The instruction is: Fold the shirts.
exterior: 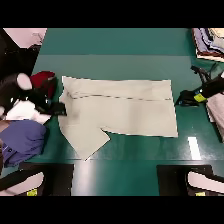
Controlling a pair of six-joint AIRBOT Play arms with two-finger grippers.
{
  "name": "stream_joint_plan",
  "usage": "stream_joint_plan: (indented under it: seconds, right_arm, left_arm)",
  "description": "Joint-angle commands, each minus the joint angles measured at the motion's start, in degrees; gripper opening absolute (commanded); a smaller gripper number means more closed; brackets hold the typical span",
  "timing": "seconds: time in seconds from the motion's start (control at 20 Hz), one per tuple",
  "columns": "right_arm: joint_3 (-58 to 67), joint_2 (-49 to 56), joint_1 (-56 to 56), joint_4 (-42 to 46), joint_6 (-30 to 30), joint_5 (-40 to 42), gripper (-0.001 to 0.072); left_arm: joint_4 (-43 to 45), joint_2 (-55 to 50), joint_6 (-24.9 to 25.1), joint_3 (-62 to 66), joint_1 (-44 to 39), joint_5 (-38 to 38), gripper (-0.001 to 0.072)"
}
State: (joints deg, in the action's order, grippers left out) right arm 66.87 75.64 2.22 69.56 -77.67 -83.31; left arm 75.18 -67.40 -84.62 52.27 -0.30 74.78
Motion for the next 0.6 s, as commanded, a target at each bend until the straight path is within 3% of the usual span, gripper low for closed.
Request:
stream_joint_plan:
  seconds: [0.0, 0.15, 0.3, 0.55]
  right_arm:
    - [-7.4, -5.7, 3.4, -8.0, 4.7, 1.0, 0.0358]
    - [-8.8, -6.4, 5.4, -12.9, 5.9, 1.1, 0.0357]
    - [-8.7, -6.4, 5.7, -13.1, 5.9, 1.1, 0.0310]
    - [-8.7, -6.4, 5.7, -13.1, 5.9, 1.2, 0.0310]
  left_arm:
    - [-4.8, 11.2, -4.0, -14.8, 0.0, -2.1, 0.0642]
    - [-7.6, 14.0, -5.4, -20.4, 0.0, -3.1, 0.0643]
    - [-12.5, 14.0, -5.4, -23.6, 0.0, -6.8, 0.0643]
    - [-18.4, 14.0, -5.4, -28.0, 0.0, -15.1, 0.0642]
